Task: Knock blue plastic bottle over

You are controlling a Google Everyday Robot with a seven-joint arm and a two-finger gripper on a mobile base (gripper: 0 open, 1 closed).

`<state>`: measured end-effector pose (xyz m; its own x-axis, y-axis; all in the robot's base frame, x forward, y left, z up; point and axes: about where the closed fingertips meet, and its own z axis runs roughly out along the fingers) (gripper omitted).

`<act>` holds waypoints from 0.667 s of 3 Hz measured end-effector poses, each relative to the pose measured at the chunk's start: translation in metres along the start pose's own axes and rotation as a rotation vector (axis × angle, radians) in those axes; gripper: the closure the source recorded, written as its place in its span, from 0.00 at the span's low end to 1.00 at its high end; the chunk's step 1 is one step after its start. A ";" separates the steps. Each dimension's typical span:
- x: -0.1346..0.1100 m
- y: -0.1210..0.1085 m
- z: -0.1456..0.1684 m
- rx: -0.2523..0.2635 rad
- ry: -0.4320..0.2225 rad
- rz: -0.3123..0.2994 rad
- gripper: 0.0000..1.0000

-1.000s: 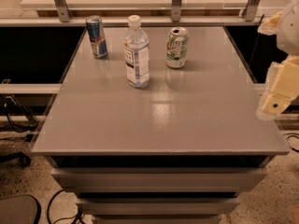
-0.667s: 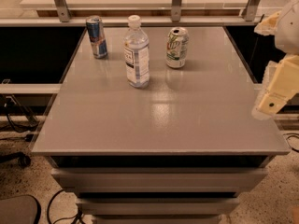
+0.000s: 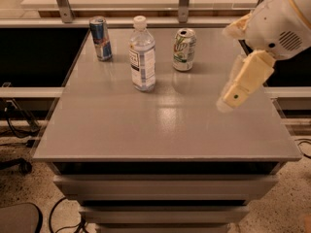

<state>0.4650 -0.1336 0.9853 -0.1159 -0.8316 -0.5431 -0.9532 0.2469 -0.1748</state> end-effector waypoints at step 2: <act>-0.061 -0.004 0.073 -0.142 -0.163 0.050 0.00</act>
Offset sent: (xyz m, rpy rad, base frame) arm 0.0533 0.1382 -0.0503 0.2797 0.1969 0.1042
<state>0.4968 -0.0479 0.9590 -0.1278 -0.7257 -0.6760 -0.9786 0.2031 -0.0330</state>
